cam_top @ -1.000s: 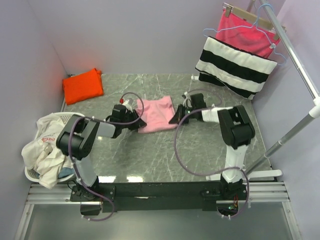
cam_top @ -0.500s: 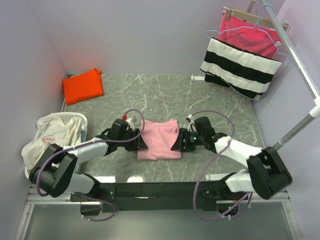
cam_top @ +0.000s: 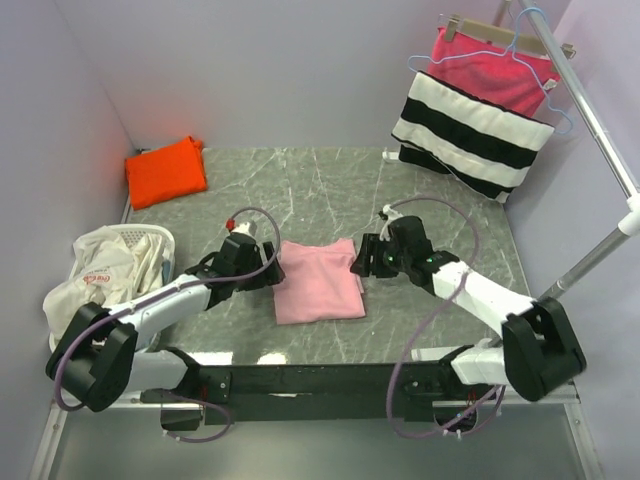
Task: Fold and stack the t-shirts
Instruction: Smooth out wrinkles on the folded tshirt
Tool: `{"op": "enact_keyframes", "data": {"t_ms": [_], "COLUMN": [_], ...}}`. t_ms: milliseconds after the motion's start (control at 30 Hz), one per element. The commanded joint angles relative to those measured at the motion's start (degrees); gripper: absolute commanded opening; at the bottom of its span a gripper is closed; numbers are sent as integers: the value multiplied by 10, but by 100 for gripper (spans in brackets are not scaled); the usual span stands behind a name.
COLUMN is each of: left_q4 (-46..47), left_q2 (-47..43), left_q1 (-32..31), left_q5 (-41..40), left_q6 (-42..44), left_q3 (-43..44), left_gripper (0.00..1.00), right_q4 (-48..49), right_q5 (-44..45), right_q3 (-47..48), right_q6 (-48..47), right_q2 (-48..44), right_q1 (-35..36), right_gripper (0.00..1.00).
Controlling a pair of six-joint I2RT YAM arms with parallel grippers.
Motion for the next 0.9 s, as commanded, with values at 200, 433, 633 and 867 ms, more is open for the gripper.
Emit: {"op": "enact_keyframes", "data": {"t_ms": [200,433,633,867], "left_q4": [153,181,195,199], "left_q2": [76,96,105,99], "left_q1": [3,6,9,9], "left_q5": [-64,-60,-35,0], "left_q6": [32,43,43,43], "left_q3": [40,41,44,38], "left_gripper": [81,81,80,75], "right_q4": [101,88,85,75], "right_q5": [-34,-54,-67,-73], "right_q3": [116,157,157,143], "right_q6": [-55,-71,-66,-63], "right_q2": [172,225,239,233], "right_q1": [-18,-22,-22,-22], "right_gripper": [63,62,61,59]}}
